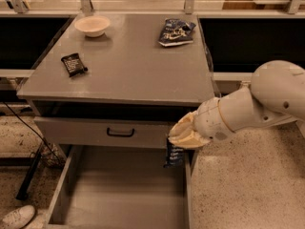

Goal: Place rxbar blueberry into middle drawer

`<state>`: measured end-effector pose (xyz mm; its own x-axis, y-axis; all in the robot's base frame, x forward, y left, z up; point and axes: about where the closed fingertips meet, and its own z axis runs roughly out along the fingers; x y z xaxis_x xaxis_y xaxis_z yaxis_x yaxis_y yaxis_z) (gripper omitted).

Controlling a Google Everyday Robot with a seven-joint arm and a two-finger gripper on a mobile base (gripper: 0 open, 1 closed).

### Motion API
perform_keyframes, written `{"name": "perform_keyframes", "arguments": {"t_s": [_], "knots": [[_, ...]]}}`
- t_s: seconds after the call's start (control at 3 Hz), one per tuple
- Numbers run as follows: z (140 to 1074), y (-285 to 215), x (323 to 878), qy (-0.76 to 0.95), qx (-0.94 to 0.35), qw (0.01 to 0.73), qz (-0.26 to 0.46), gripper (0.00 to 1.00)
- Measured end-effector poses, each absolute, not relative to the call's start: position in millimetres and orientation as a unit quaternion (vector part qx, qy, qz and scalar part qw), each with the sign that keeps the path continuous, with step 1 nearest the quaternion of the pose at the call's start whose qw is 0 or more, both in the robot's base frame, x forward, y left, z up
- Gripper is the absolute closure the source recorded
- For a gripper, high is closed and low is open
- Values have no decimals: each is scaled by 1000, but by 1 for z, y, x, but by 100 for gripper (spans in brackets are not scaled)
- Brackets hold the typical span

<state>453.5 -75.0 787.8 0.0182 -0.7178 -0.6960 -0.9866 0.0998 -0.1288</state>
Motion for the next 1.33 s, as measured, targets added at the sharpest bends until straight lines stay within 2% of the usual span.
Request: {"name": "perform_keyframes", "arguments": {"t_s": [0.33, 1.0, 1.33], "knots": [[748, -54, 453, 665, -634, 311, 243, 100], [732, -53, 454, 676, -634, 299, 227, 100], [689, -50, 463, 697, -625, 275, 219, 100]]}}
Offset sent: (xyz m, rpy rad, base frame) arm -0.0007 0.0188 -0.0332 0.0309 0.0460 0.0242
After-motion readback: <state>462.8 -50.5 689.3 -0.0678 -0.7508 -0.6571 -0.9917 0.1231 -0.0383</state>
